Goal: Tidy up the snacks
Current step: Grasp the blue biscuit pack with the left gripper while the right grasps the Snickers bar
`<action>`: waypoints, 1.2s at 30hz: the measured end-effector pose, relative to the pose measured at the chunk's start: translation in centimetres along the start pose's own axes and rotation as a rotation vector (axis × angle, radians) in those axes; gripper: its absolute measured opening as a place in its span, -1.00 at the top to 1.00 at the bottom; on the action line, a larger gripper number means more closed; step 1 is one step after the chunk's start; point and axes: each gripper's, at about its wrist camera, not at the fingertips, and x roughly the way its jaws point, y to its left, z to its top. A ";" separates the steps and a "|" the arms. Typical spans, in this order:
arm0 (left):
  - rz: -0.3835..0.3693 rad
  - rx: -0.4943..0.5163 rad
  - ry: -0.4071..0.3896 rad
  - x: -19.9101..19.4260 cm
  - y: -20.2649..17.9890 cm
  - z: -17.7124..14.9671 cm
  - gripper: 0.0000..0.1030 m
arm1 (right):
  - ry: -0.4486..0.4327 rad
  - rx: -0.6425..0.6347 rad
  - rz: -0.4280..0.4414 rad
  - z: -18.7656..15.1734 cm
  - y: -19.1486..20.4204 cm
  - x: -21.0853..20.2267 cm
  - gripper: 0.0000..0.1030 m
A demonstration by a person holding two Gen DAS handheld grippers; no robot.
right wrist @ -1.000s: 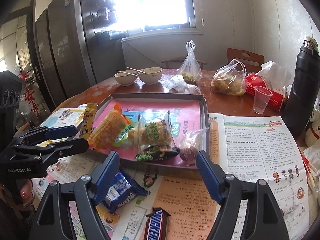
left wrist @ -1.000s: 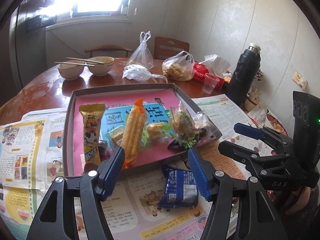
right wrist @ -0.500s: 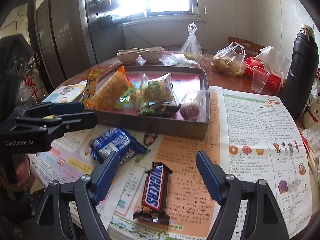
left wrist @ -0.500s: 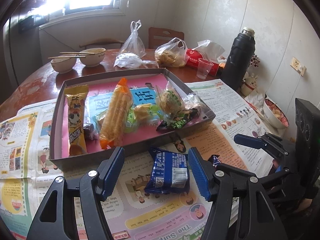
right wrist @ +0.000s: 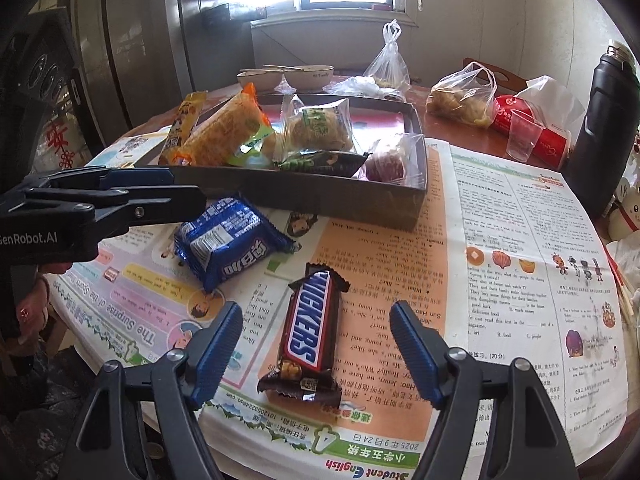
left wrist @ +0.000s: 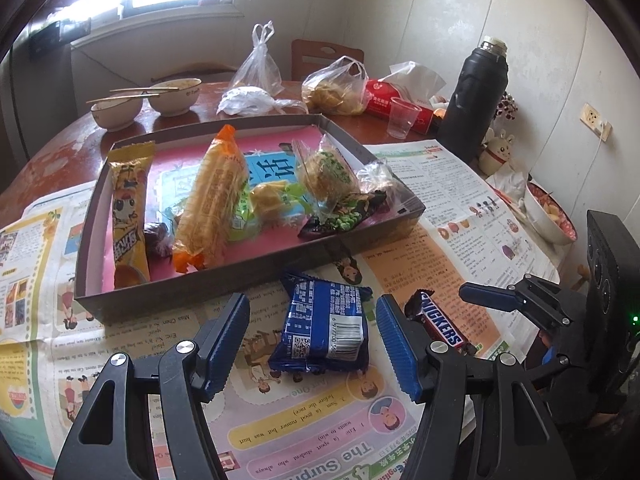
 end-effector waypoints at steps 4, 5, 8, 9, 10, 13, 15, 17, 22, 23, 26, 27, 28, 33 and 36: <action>-0.002 0.005 0.019 0.7 -0.3 -0.3 -0.31 | 0.020 -0.016 0.000 -0.3 0.2 0.6 -0.12; -0.003 0.006 0.023 0.9 -0.3 -0.4 -0.31 | 0.022 -0.021 -0.003 -0.4 0.2 0.7 -0.08; -0.003 0.011 0.036 1.4 -0.6 -0.5 -0.31 | 0.028 -0.034 -0.005 -0.5 0.4 1.1 0.13; -0.003 0.012 0.040 1.5 -0.6 -0.6 -0.31 | 0.024 -0.037 -0.005 -0.6 0.4 1.1 0.18; -0.002 0.013 0.043 1.7 -0.7 -0.7 -0.31 | 0.022 -0.039 -0.003 -0.6 0.4 1.1 0.29; -0.002 0.017 0.056 2.2 -0.8 -0.8 -0.31 | 0.017 -0.042 0.004 -0.6 0.4 1.0 0.44; 0.003 0.020 0.067 2.6 -1.0 -0.9 -0.31 | 0.014 -0.043 0.002 -0.6 0.4 1.0 0.44; 0.014 0.028 0.076 3.1 -1.2 -1.1 -0.31 | 0.011 -0.048 -0.004 -0.6 0.5 1.0 0.45; 0.034 0.042 0.096 4.2 -1.6 -1.5 -0.17 | -0.007 -0.032 0.001 -0.3 0.2 0.6 0.45; 0.027 0.042 0.094 4.2 -1.6 -1.4 -0.09 | -0.014 -0.023 0.006 -0.1 0.0 0.5 0.45; 0.007 0.026 0.089 4.2 -1.3 -1.3 -0.03 | -0.032 0.005 0.016 0.3 -0.4 0.1 0.45; 0.002 0.018 0.088 4.1 -1.1 -1.2 -0.02 | -0.039 0.013 0.020 0.5 -0.6 -0.1 0.45; -0.004 0.007 0.087 4.0 -0.8 -1.2 -0.02 | -0.046 0.020 0.025 0.8 -0.7 -0.2 0.45; -0.011 -0.040 0.036 1.6 1.0 -0.7 -0.02 | -0.082 0.043 0.036 2.6 -1.4 -0.6 0.44; 0.019 -0.075 -0.022 -0.5 2.6 -0.1 -0.02 | -0.105 0.051 0.044 3.9 -1.7 -0.7 0.44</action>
